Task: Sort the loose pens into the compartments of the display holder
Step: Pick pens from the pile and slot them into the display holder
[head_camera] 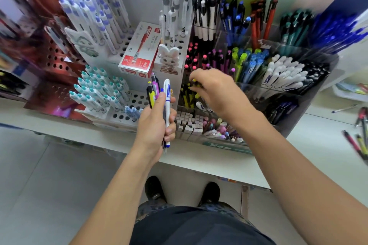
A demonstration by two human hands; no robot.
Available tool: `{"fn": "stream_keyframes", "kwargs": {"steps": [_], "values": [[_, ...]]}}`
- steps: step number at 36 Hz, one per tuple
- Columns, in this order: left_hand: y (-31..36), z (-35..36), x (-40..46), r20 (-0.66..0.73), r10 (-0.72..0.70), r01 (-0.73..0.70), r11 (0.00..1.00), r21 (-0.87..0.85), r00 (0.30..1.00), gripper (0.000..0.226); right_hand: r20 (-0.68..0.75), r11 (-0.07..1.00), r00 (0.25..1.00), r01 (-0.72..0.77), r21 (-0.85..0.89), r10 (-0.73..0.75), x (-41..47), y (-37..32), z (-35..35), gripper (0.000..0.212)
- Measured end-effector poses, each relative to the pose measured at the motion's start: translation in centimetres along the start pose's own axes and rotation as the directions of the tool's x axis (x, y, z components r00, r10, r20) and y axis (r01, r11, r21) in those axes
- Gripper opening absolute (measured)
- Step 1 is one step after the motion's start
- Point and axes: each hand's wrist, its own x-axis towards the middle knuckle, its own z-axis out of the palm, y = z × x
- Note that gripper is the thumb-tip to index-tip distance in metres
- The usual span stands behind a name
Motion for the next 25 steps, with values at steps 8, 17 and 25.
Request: {"fn": "stream_keyframes", "kwargs": {"steps": [8,17,25], "values": [[-0.2,0.3,0.2,0.108,-0.067,0.083,0.986,-0.148,0.992,0.066,0.05,0.985,0.988,-0.139,-0.103,0.145,0.1,-0.8,3.4,0.018],[-0.4,0.8,0.4,0.096,-0.038,0.042,0.998,-0.043,0.995,0.042,-0.03,0.971,0.973,-0.231,-0.068,0.229,-1.3,-1.5,5.0,0.019],[-1.1,1.9,0.5,0.131,0.212,-0.245,0.908,0.34,0.968,0.008,0.1,0.596,0.846,-0.448,0.667,0.524,-2.9,-2.9,-0.3,0.03]]}}
